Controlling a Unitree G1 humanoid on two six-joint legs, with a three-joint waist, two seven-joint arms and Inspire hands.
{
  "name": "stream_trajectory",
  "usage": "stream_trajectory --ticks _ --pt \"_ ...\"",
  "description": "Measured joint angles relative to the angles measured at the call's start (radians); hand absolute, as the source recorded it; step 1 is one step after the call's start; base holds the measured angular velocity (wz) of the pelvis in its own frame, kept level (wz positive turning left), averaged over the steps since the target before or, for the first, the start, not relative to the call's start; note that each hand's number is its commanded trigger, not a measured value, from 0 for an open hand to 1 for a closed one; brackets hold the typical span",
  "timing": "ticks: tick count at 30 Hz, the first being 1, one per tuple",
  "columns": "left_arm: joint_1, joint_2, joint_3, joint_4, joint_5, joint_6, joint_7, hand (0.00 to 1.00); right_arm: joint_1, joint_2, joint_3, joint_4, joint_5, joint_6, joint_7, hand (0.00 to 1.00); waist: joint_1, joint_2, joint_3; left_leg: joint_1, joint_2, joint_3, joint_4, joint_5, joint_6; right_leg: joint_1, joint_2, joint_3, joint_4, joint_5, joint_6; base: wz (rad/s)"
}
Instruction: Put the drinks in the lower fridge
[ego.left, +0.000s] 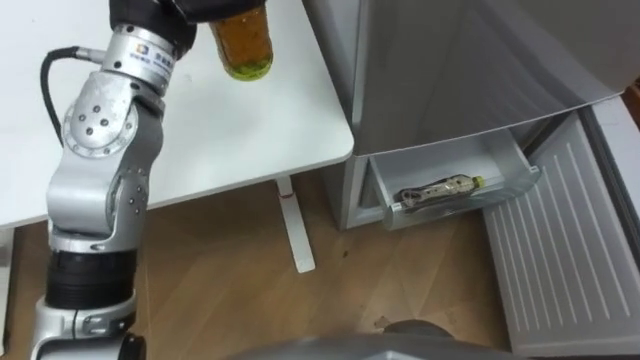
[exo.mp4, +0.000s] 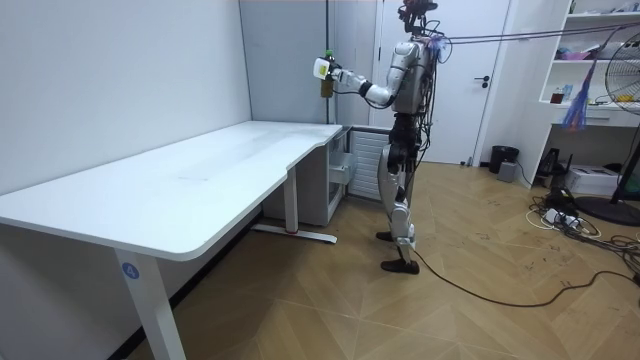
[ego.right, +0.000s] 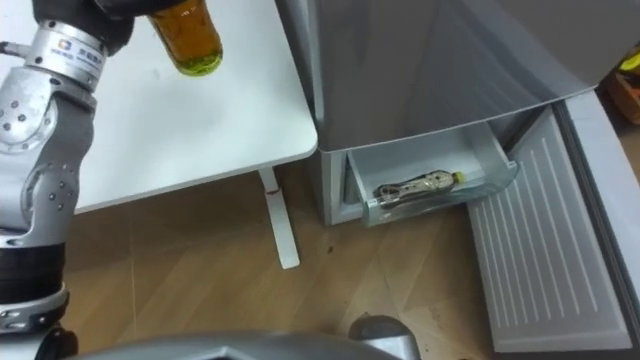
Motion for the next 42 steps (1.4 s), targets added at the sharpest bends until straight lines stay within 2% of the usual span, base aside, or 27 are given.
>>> stream_trajectory --ticks 4,6,8,13,17,20,23,27,30,35,42 --pt "0.054 -0.002 0.000 -0.002 -0.004 0.014 -0.067 1.00 -0.009 0.000 0.003 -0.001 0.000 0.000 0.002 0.00 0.002 -0.006 -0.0090 -0.008 0.000 -0.017 0.007 0.000 0.000 0.000 -0.004 -0.021 -0.001 -0.001 -0.001 0.13" --pt "0.072 -0.007 -0.002 -0.002 -0.019 0.015 -0.084 1.00 -0.008 0.000 0.013 -0.001 0.001 -0.002 0.002 0.00 0.003 -0.011 -0.0100 -0.012 -0.001 -0.029 0.010 0.000 0.000 0.002 -0.007 -0.032 -0.001 -0.001 -0.001 0.17" --pt "0.086 -0.010 -0.003 -0.011 -0.036 0.015 -0.097 1.00 -0.007 0.000 0.032 -0.001 0.000 -0.003 0.001 0.00 0.022 -0.015 -0.0112 -0.020 -0.002 -0.034 0.014 0.000 0.000 0.003 -0.009 -0.038 -0.002 -0.002 -0.001 0.08" --pt "0.112 -0.010 -0.004 -0.060 -0.105 0.015 -0.109 1.00 -0.009 0.000 0.038 -0.009 -0.021 -0.006 -0.002 0.00 0.033 -0.016 -0.0118 -0.025 -0.003 -0.053 0.016 0.000 0.000 0.009 -0.012 -0.055 -0.004 -0.002 -0.001 0.11" --pt "0.185 -0.014 -0.036 -0.074 -0.185 0.014 -0.127 1.00 -0.014 0.001 0.040 -0.010 -0.023 -0.015 -0.008 0.00 0.034 -0.016 -0.0087 -0.008 -0.003 -0.058 0.015 0.000 0.000 0.036 -0.013 -0.062 -0.019 -0.005 0.000 0.07" --pt "0.250 -0.032 -0.069 -0.070 -0.200 0.015 -0.144 1.00 -0.018 0.004 0.040 -0.026 -0.023 -0.016 -0.010 0.00 0.028 -0.021 -0.0032 -0.015 -0.004 -0.060 0.016 0.000 0.000 0.035 -0.016 -0.074 -0.019 -0.007 0.001 0.09" --pt "0.288 -0.041 -0.104 -0.068 -0.201 0.022 -0.151 1.00 -0.024 0.006 0.061 -0.049 -0.025 -0.013 -0.024 0.00 0.034 -0.028 0.0015 -0.027 -0.003 -0.060 0.021 0.000 0.000 0.018 -0.018 -0.080 -0.019 -0.008 0.001 0.09" --pt "0.288 -0.045 -0.153 -0.010 -0.218 0.021 -0.151 1.00 -0.057 0.007 0.083 -0.053 -0.017 -0.029 -0.076 0.00 0.049 -0.032 0.0031 -0.037 -0.003 -0.063 0.023 0.000 0.000 0.018 -0.016 -0.079 -0.020 -0.004 0.000 0.00" --pt "0.300 -0.042 -0.187 0.014 -0.229 0.022 -0.156 1.00 -0.063 0.011 0.124 -0.089 -0.015 -0.069 -0.106 0.00 0.051 -0.033 0.0022 -0.043 -0.002 -0.065 0.023 0.000 0.000 0.019 -0.015 -0.081 -0.026 -0.004 -0.001 0.01" --pt "0.300 -0.048 -0.244 0.080 -0.293 0.018 -0.168 1.00 -0.070 0.011 0.217 -0.111 -0.027 -0.067 -0.141 0.00 0.076 -0.035 0.0010 -0.045 -0.002 -0.065 0.022 0.000 0.000 0.019 -0.015 -0.086 -0.029 -0.004 -0.001 0.01" --pt "0.310 -0.046 -0.319 0.140 -0.292 0.018 -0.170 1.00 -0.097 0.006 0.298 -0.176 -0.088 -0.069 -0.136 0.00 0.098 -0.039 0.0019 -0.059 -0.002 -0.061 0.023 0.000 0.000 0.002 -0.016 -0.086 -0.022 -0.004 -0.001 0.00"
